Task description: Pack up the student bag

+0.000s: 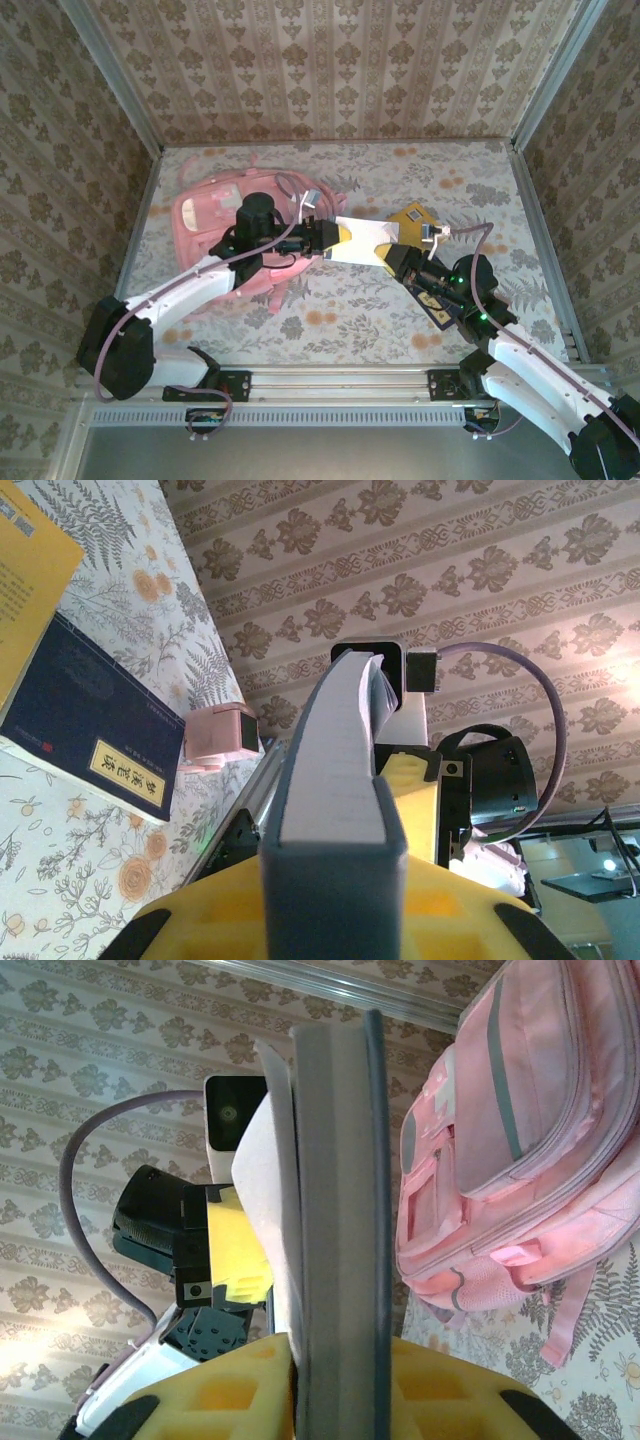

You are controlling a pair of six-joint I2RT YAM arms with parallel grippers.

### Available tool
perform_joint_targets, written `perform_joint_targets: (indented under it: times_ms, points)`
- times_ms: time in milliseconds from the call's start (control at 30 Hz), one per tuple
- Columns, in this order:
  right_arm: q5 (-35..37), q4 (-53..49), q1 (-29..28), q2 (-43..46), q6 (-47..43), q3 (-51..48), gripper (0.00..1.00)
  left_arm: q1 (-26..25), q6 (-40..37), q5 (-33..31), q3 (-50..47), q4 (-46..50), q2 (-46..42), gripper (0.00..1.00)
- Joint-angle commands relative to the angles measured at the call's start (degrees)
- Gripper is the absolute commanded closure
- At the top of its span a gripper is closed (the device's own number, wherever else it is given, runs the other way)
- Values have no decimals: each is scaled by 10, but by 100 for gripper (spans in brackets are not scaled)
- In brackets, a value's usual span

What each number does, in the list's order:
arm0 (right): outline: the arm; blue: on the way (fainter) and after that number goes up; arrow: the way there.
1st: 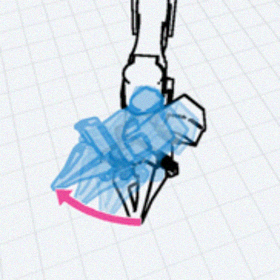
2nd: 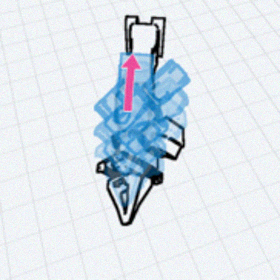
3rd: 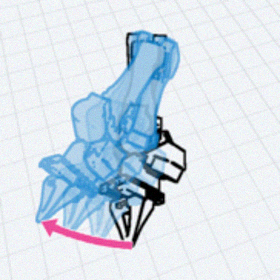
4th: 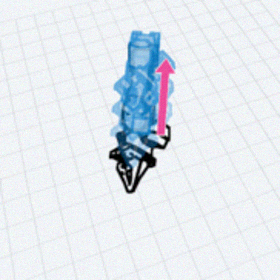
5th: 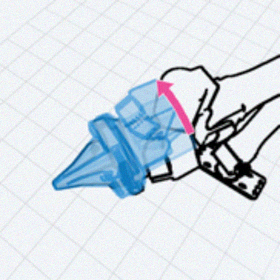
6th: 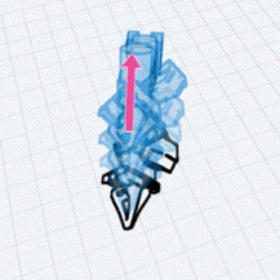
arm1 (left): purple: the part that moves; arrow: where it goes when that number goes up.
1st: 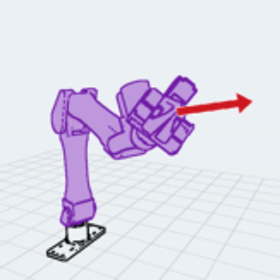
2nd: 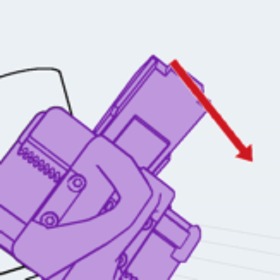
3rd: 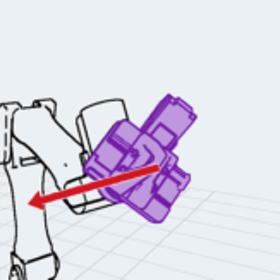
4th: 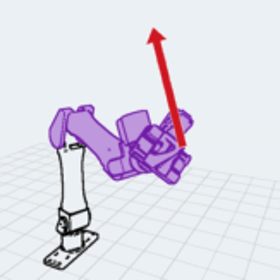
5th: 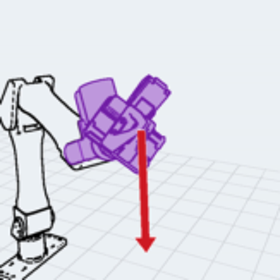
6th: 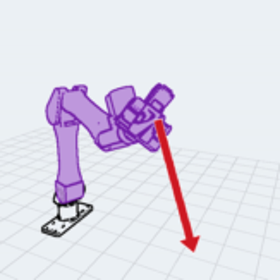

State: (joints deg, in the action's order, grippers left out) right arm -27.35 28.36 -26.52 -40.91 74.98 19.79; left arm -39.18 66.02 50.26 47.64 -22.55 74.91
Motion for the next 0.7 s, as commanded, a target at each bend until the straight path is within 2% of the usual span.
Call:
perform_joint_targets:
  times_ms: [0,133,433,667]
  points:
    - [41,26,5,8,-10,2,74,-9,-5,29,-11,-9,-25,100]
    - [42,23,9,10,-13,2,73,-10,-9,30,-16,-7,-32,100]
    - [41,13,23,22,-12,5,79,-10,-19,30,-24,10,-50,100]
    - [43,-6,38,37,-10,3,81,-11,-21,29,-33,15,-61,100]
